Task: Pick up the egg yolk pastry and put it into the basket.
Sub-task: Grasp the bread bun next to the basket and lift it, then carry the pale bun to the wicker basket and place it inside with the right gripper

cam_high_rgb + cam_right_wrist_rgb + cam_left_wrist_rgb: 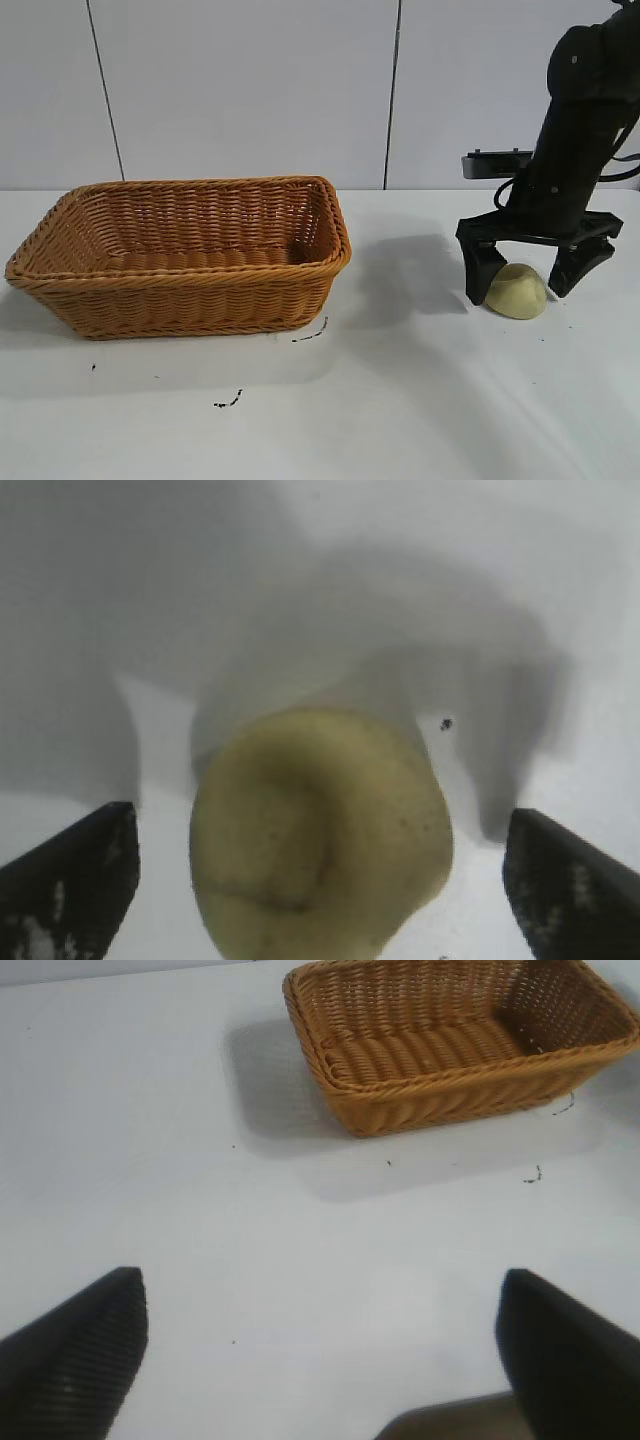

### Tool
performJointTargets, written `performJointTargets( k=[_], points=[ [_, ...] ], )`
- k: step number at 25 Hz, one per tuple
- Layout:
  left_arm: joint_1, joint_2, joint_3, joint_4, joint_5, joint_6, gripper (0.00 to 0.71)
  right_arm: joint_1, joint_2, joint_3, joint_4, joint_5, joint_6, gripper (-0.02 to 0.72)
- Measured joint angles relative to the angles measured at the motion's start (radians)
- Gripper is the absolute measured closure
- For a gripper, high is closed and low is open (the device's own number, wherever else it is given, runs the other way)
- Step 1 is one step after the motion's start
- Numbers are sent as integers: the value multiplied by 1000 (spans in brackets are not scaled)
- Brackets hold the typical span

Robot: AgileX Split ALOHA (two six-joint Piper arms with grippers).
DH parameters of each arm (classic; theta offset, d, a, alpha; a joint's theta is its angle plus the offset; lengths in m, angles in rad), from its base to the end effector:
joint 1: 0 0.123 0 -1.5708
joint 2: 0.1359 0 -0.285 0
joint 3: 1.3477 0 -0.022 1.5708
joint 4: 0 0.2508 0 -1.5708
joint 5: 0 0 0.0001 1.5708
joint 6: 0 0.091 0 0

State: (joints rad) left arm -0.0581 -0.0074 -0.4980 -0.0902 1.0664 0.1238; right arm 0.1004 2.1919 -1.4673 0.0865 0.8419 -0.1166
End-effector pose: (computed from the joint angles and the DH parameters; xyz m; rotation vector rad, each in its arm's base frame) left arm -0.0066 -0.0068 0.2765 0.1902 2.0331 -0.0669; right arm 0.4160 0.0478 0.1082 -0.2471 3.0379 0.1012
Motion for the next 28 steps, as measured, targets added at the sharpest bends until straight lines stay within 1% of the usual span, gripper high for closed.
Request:
performJointTargets(
  k=[1,3,4,6,10,13,19,23,26,28],
  points=[
    [0,0,0,0,0,0,15,0,0,0,0,0,0,372],
    [0,0,0,0,0,0,15,0,0,0,1,4,0,479],
    [0,0,0,0,0,0,15,0,0,0,1,6,0,517],
    [0,0,0,0,0,0,15,0,-3,0,2,9,0,550],
    [0,0,0,0,0,0,15,0,-39,-1,2,38,0,565],
    [0,0,0,0,0,0,15,0,-94,-30,1,88,0,566],
    [0,0,0,0,0,0,15,1,-170,-199,3,262,3,573],
    [0,0,0,0,0,0,15,1,-169,-314,3,340,26,573],
    [0,0,0,0,0,0,15,18,-169,-389,-10,370,31,573],
    [0,0,0,0,0,0,15,48,-169,-431,-19,371,33,573]
  ],
)
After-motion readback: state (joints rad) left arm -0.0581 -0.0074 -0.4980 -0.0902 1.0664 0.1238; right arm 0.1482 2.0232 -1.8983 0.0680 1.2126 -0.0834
